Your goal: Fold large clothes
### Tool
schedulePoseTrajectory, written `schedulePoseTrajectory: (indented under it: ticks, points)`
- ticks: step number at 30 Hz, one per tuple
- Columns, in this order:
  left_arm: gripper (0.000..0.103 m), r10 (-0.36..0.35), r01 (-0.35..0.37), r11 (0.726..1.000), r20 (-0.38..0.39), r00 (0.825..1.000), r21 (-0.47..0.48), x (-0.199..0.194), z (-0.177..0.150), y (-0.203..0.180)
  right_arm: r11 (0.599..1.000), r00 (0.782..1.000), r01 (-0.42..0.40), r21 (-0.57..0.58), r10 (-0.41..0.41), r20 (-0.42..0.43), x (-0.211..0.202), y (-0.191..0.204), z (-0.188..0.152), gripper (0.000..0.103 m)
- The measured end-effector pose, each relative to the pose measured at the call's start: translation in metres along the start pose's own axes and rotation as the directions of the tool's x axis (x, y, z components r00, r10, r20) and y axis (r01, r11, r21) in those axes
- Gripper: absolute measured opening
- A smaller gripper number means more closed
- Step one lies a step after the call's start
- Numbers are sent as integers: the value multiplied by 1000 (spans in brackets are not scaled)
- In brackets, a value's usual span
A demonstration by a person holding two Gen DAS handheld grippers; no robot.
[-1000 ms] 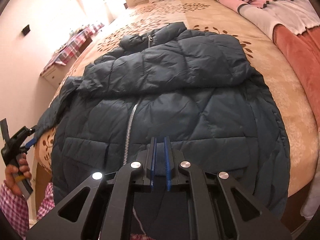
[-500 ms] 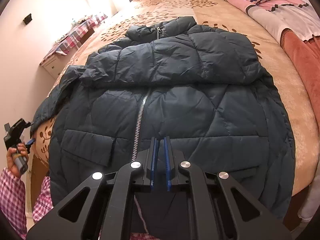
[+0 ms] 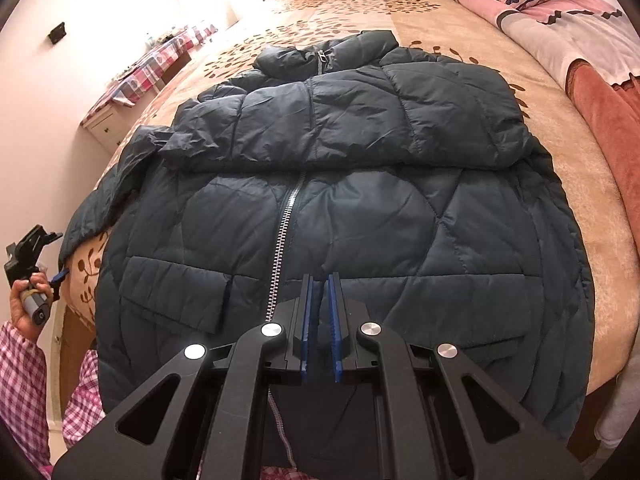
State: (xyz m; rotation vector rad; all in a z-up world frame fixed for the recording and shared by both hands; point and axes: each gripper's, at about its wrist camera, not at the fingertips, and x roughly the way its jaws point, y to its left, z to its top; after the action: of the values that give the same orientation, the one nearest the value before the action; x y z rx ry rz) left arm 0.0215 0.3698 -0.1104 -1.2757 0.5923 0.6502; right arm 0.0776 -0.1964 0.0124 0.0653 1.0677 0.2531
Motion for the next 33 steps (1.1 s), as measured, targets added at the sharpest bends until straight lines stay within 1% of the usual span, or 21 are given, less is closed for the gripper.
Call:
schedulePoseTrajectory:
  ticks: [2, 3, 4, 5, 7, 9, 12, 13, 14, 15, 16, 17, 18, 19, 21, 23, 25, 27, 29, 30, 33]
  points:
    - [66, -46, 46, 998, -22, 999, -36, -5, -1, 7, 1000, 1000, -1, 4, 1, -4, 1, 0, -1, 10]
    - [66, -103, 101, 993, -44, 994, -59, -5, -1, 8, 1000, 1000, -3, 3, 3, -5, 1, 0, -1, 10]
    - [65, -137, 133, 989, -57, 989, -67, -5, -1, 9, 1000, 1000, -3, 2, 3, -4, 1, 0, -2, 10]
    - [65, -138, 134, 989, -60, 989, -63, -4, -2, 9, 1000, 1000, -3, 4, 3, -3, 1, 1, -2, 10]
    - [65, -113, 111, 993, -71, 991, -42, 2, -5, 7, 1000, 1000, -4, 6, 4, -7, 2, 1, -1, 10]
    - [64, -100, 97, 994, -72, 992, -43, 8, -4, 7, 1000, 1000, -5, 3, 5, -13, 2, 2, -2, 10]
    - [64, -95, 94, 995, -34, 995, -25, 14, 3, 1, 1000, 1000, -3, -10, 3, -15, 1, 4, -3, 10]
    - [62, -100, 99, 995, -24, 995, -19, 16, 6, -1, 1000, 1000, -1, -12, 1, -15, 1, 4, -3, 10]
    - [59, -101, 101, 995, -12, 995, -5, 17, 9, -3, 1000, 1000, -1, -13, 1, -15, 2, 3, -2, 10]
    - [52, -93, 93, 996, -9, 996, 1, 19, 13, -5, 1000, 1000, 0, -13, 0, -14, 2, 3, -1, 10]
    - [40, -78, 78, 997, -9, 997, 1, 22, 16, -5, 1000, 1000, 1, -13, -2, -13, 2, 3, -1, 10]
    - [33, -60, 60, 998, -13, 998, -5, 25, 18, -4, 1000, 1000, 2, -13, -2, -14, 3, 3, -1, 10]
    - [18, -35, 35, 999, -21, 999, -16, 30, 21, -2, 1000, 1000, 2, -13, -2, -15, 4, 2, 0, 10]
    - [13, -33, 32, 999, -31, 999, -26, 33, 23, 1, 1000, 1000, 3, -15, -3, -16, 4, 3, 0, 10]
    - [7, -42, 42, 999, -26, 999, -19, 32, 25, 1, 1000, 1000, 3, -20, -3, -17, 5, 3, 0, 10]
    - [4, -29, 29, 998, 6, 1000, 54, 22, 24, -10, 1000, 1000, 2, -23, -2, -18, 6, 3, 0, 10]
    - [4, -35, 29, 991, 43, 998, 128, 10, 23, -25, 1000, 1000, -2, -20, 2, -13, 5, 3, 0, 10]
    - [4, -64, 40, 970, 95, 993, 241, -8, 20, -54, 1000, 1000, -7, -15, 7, -5, 3, 2, 0, 10]
    - [3, -120, 67, 936, 133, 984, 346, -27, 14, -83, 1000, 1000, -11, -10, 11, 1, 1, 0, 0, 10]
    - [3, -165, 89, 903, 150, 975, 420, -41, 8, -104, 1000, 1000, -16, -5, 16, 6, 0, -2, 0, 10]
    - [3, -302, 146, 772, 155, 941, 619, -80, -15, -166, 1000, 999, -28, 8, 28, 22, -4, -8, -1, 10]
